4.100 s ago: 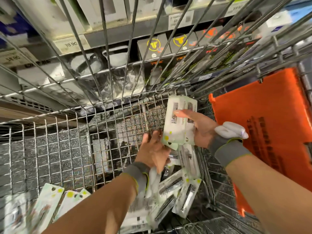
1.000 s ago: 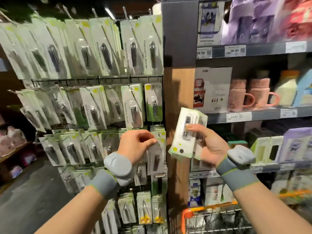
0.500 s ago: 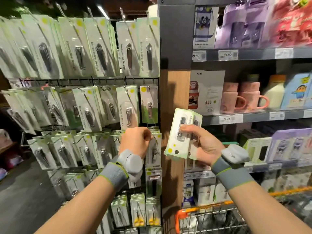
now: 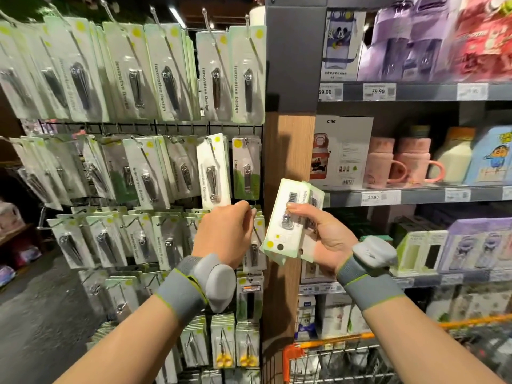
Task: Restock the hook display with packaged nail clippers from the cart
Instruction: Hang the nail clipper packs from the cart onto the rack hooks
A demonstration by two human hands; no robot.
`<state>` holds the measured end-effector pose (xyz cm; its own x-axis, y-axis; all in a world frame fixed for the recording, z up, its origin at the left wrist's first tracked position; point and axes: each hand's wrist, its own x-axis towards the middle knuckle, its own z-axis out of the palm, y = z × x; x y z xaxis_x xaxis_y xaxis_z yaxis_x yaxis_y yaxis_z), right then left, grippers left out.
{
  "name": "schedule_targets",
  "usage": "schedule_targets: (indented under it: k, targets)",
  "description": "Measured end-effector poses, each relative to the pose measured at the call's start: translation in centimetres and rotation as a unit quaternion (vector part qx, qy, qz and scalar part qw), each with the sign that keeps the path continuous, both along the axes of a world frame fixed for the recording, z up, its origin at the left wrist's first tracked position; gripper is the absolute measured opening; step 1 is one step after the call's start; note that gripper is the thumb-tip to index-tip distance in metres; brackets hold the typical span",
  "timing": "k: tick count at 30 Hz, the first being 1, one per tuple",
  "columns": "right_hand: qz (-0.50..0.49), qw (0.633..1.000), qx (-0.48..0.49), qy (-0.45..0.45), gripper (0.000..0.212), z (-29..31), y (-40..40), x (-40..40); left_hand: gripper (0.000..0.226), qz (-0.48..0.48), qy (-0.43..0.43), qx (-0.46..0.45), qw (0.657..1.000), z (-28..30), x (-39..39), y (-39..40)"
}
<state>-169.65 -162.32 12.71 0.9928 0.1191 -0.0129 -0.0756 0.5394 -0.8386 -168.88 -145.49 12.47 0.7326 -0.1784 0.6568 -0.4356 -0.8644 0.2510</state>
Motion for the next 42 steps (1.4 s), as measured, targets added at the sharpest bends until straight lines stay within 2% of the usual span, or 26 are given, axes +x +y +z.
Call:
schedule_targets:
  k: [2,3,5,6,7,10,12,15,21,24,28,33,36,38,42]
  targets:
    - [0.011,1.0,0.01,-0.001,0.022,0.0,0.1,0.0,0.045,-0.046,0.072,-0.118,0.989,0.0,0.1,0.0]
    - [0.015,1.0,0.014,0.001,0.025,0.0,0.2,0.1,0.05,-0.084,0.13,-0.211,0.965,0.2,0.0,0.0]
    - [0.019,0.999,0.025,0.007,0.023,-0.2,0.2,0.4,0.05,-0.151,0.251,-0.364,0.884,0.7,-0.5,-0.2]
    - [0.027,0.999,0.034,0.009,0.022,-0.2,0.3,0.4,0.045,-0.176,0.295,-0.402,0.848,0.9,-0.9,-0.4]
    - [0.039,0.998,0.044,0.011,0.02,-0.2,0.4,0.4,0.038,-0.196,0.321,-0.413,0.829,1.0,-1.2,-0.5]
    - [0.054,0.997,0.048,0.009,0.015,-0.3,0.5,0.2,0.022,-0.204,0.336,-0.394,0.831,1.0,-1.6,-0.5]
    - [0.046,0.998,0.044,0.003,0.007,-0.2,0.5,0.0,0.021,-0.192,0.358,-0.402,0.82,1.1,-1.5,-0.3]
    - [0.034,0.998,0.045,0.011,0.024,-0.2,0.3,0.1,0.015,-0.197,0.39,-0.426,0.792,1.5,-1.9,-0.2]
    - [0.038,0.997,0.058,0.02,0.017,-0.1,0.0,-0.1,0.013,-0.199,0.373,-0.478,0.77,2.2,-2.2,0.1]
    - [0.035,0.997,0.057,0.023,0.015,0.0,-0.3,-0.1,0.014,-0.189,0.326,-0.504,0.777,2.8,-2.5,0.5]
    - [0.021,0.998,0.04,0.032,0.01,0.5,-0.8,0.0,0.011,-0.146,0.228,-0.494,0.826,4.1,-2.4,1.7]
    - [0.009,0.999,0.027,0.03,0.01,1.3,-1.2,0.0,0.01,-0.112,0.142,-0.465,0.867,5.5,-2.3,4.0]
    - [0.015,0.999,0.014,0.025,0.012,1.7,-0.8,-0.3,0.009,-0.092,0.136,-0.42,0.892,5.5,-2.3,5.3]
    - [0.026,0.999,0.009,0.031,0.014,1.6,-0.5,-0.3,0.008,-0.074,0.159,-0.362,0.916,5.2,-2.2,6.4]
    - [0.041,0.998,-0.013,0.038,0.019,1.4,0.9,-0.3,0.012,-0.077,0.209,-0.273,0.936,4.4,-1.7,8.5]
